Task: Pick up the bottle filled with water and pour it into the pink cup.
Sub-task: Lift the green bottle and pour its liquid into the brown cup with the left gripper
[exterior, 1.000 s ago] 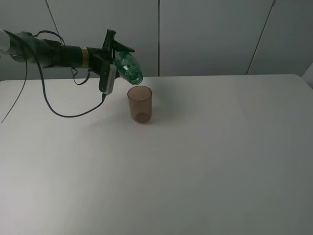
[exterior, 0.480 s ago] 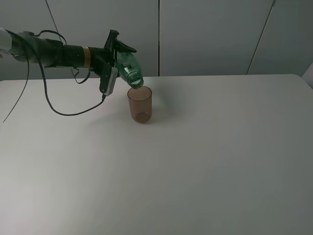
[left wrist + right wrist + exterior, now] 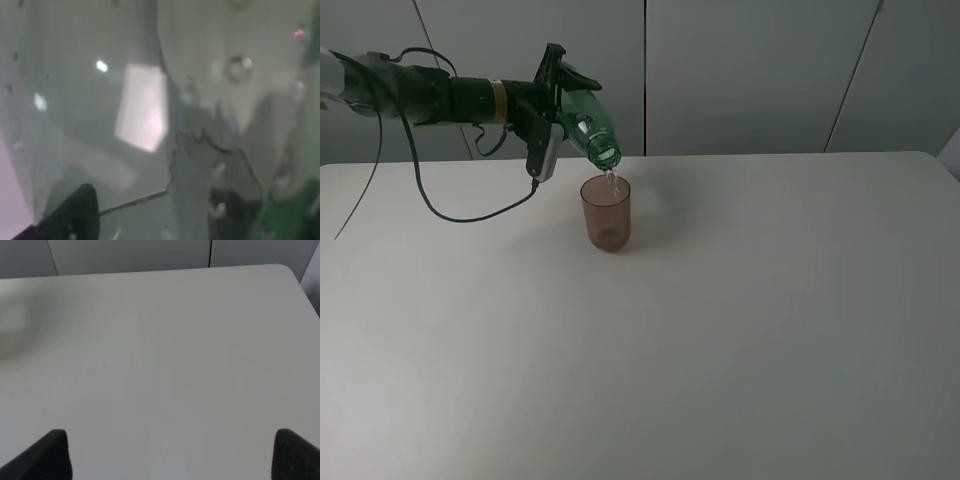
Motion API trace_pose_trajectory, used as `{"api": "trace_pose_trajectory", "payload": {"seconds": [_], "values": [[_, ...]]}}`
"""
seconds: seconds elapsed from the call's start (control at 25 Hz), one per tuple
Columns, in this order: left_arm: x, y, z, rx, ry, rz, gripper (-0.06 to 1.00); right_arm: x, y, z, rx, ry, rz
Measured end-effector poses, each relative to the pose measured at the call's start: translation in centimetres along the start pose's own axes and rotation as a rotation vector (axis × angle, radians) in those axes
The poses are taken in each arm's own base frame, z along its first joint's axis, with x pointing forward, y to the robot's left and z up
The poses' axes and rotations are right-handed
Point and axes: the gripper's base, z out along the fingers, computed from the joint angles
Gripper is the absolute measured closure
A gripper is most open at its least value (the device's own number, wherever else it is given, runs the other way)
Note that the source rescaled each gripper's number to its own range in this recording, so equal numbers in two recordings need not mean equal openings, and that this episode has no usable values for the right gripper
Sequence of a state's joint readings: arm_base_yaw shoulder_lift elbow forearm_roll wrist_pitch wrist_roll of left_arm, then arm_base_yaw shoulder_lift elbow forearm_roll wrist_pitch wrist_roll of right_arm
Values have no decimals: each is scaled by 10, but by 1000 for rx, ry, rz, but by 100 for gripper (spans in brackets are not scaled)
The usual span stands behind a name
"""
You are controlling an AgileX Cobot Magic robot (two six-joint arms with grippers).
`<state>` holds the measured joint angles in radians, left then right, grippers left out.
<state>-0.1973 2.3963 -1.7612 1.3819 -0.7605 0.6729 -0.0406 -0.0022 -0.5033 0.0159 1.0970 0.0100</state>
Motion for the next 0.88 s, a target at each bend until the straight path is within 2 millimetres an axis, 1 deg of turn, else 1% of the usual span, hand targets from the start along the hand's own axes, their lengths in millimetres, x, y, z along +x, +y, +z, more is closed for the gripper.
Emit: {"api": "trace_pose_trajectory", "payload": {"seconds": [0.88], "values": [[-1,-2,1,41,-7,88,94,0,0,0,0,0,0]]}}
